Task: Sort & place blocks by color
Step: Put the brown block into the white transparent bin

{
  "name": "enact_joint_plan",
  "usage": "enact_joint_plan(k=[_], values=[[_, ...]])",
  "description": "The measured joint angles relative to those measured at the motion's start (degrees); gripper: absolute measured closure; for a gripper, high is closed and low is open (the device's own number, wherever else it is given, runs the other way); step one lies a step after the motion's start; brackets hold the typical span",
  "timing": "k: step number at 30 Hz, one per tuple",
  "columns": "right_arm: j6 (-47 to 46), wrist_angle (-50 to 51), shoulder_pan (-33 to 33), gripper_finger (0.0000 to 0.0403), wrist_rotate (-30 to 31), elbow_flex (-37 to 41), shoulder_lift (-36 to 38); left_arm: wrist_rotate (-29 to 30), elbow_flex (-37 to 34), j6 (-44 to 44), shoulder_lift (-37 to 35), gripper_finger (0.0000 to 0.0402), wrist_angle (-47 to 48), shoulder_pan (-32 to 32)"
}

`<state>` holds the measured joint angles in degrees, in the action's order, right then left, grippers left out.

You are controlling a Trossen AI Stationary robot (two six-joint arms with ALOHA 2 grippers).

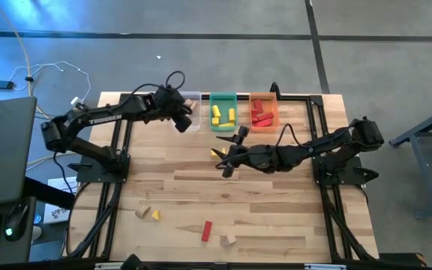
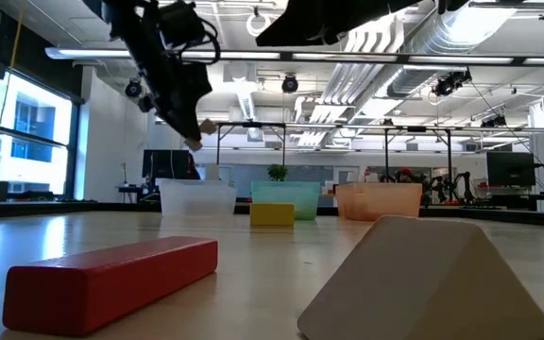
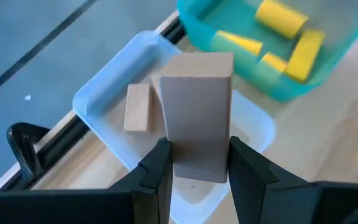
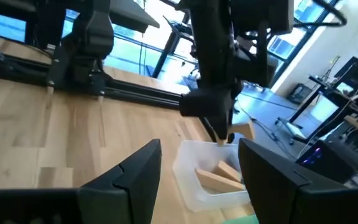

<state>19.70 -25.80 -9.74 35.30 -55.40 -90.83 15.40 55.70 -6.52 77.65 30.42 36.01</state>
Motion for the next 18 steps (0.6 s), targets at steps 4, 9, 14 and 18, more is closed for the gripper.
enact_joint_plan(k=[4,9,14,18], values=[[-1.9,0.7,0.2,0.0203,-0.3,0.0,0.0,-0.2,0.0,0.8,3.2,0.0307,-1.0,2.4],[-5.9,3.7,0.8,0.0203,-0.5,0.0,0.0,-0.2,0.0,2.2,6.9,0.0304,-2.6,4.6],[-9.5,6.4,1.6,0.0203,-2.1,0.0,0.0,-2.2,0.0,2.2,9.3,0.0286,-2.8,5.9],[-10.9,6.9,1.9,0.0203,-2.5,0.0,0.0,-6.2,0.0,1.6,10.2,0.0266,-2.8,6.4]])
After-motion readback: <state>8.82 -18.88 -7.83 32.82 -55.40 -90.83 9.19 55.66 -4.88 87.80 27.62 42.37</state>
